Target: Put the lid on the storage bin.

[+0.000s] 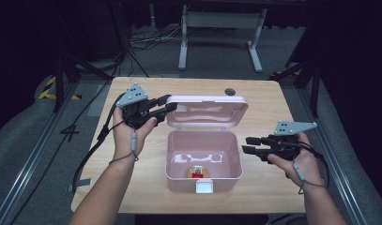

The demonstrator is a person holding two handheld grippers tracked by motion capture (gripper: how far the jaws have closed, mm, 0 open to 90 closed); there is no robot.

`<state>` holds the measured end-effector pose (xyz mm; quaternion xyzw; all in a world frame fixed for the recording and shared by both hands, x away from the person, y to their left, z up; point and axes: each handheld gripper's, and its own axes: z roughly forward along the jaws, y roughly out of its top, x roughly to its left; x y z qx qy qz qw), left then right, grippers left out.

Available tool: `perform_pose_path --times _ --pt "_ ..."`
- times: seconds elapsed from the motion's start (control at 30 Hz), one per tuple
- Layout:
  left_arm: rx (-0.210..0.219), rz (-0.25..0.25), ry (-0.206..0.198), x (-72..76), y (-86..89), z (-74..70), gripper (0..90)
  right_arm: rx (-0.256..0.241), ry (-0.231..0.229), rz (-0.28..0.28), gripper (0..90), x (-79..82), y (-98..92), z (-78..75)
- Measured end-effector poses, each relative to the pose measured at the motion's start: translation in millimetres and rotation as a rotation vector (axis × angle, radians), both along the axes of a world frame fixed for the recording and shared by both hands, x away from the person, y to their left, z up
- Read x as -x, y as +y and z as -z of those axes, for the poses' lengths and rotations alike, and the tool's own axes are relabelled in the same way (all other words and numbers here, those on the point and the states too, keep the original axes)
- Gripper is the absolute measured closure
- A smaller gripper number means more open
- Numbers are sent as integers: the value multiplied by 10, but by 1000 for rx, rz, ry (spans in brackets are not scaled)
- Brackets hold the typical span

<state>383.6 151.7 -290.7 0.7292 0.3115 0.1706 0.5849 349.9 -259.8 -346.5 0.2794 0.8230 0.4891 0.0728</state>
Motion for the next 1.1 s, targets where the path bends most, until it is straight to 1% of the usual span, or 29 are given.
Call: perform_pose_path --times 0.07,0.1,0.13,0.23,0.33,0.4,0.43,0.47,0.57,0.6,0.67,0.83,0.93,1.0,1.03,1.07,1.1 --pt "2 -1 -10 37 -7 11 646 -1 -1 0 627 4 6 -2" --pt "-5 -2 -18 72 -10 16 642 -3 -1 -2 637 12 8 -10" --pt "-5 -2 -18 72 -10 16 638 -3 -1 -2 637 12 8 -10" --pt "-23 5 -29 132 -10 18 631 -8 0 -7 652 38 22 -35" --pt "-31 11 -35 181 -13 23 614 -14 -4 -20 688 73 51 -63" --pt "-36 14 -38 215 -14 28 603 -10 0 -27 735 94 69 -81" --pt "-39 14 -35 232 -14 33 598 -10 5 -28 776 103 75 -93" --pt "-41 14 -39 242 -12 39 590 -15 6 -29 813 108 77 -104" --pt "-42 19 -33 294 9 69 572 -34 23 -28 894 113 70 -136" --pt "-47 19 -30 307 16 76 570 -34 16 -27 900 113 73 -145" --pt "-54 18 -30 334 22 81 572 -45 18 -32 900 114 85 -153" --pt "-48 22 -23 388 54 107 570 -60 15 -47 900 119 137 -156" --pt "-43 35 -4 424 77 120 572 -66 12 -50 900 125 149 -163" --pt "-41 39 0 432 83 123 573 -72 13 -52 900 132 151 -168" --pt "-37 49 12 452 96 130 573 -81 7 -52 900 141 153 -178" --pt "-37 49 12 452 96 130 572 -81 7 -52 900 141 153 -178" --pt "-36 53 18 463 100 136 567 -91 5 -54 900 148 153 -187"
